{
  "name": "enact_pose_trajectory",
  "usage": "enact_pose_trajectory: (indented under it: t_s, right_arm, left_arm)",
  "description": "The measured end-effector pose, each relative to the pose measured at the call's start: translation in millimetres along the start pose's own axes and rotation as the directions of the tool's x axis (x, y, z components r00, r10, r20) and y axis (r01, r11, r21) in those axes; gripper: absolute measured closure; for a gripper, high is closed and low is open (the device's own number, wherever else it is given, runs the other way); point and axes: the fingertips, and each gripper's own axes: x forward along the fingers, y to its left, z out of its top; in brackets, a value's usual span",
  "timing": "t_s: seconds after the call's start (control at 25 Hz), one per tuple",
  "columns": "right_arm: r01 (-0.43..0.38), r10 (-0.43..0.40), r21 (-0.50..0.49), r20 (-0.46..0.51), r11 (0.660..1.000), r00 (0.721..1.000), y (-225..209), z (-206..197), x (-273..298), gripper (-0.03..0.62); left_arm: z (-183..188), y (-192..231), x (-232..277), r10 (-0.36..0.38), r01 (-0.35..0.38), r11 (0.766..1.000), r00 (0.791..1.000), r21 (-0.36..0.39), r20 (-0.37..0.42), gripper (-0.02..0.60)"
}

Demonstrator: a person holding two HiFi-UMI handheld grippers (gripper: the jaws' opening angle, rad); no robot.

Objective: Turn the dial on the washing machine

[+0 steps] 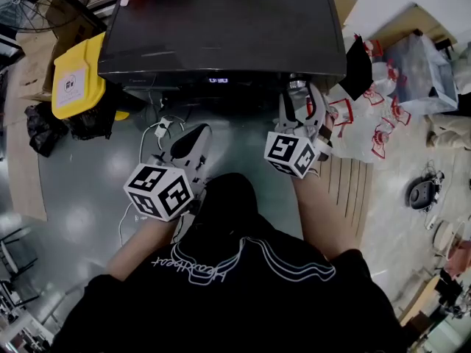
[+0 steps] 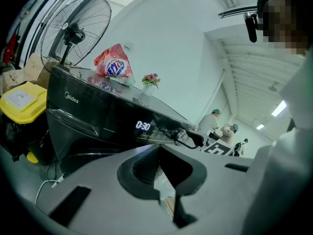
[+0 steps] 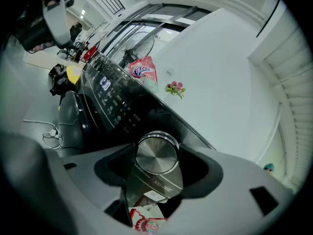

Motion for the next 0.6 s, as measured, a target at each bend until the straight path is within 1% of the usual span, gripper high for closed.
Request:
enact_pose_trajectory:
  t_s: [0.16,0.32,0.44,0.52,0.6]
  right_arm:
    - [0.002,-0.002,0.023,-0.008,1.0,1.0,-1.5,-3.0,-0.4,0.316]
    - [-0.005,0.006,0.109,-0.015,0.994,1.0,-2.7,-3.5,0.2,0.315]
    - [-0.007,0.009,0.147,-0.014,0.989,1.0,-3.3,-4.7,0.5,0.313]
    - [-0.014,0.018,0.201,-0.016,0.979,1.0,-3.9,-6.2,1.0,0.313]
    - [-0.027,0.033,0.282,-0.015,0.959,0.999,-4.1,-8.4,1.7,0.313]
  left_arm:
    - [-3.1,1.1,-0.8,-0.002,0.002,1.0,1.0,-0.003,-0.004,0.575]
    - [-3.0,5.7,-1.5,0.002,-0.002,1.0,1.0,-0.012,-0.005,0.575]
    - [-3.2,6.2,-0.8,-0.001,0.001,1.0,1.0,-0.019,-0.004,0.575]
    - [-4.0,5.8,-0.5,-0.003,0.003,1.0,1.0,-0.019,-0.007,0.575]
    - [-5.5,6.6,-0.4,-0.003,0.003,1.0,1.0,-0.023,-0.009,0.575]
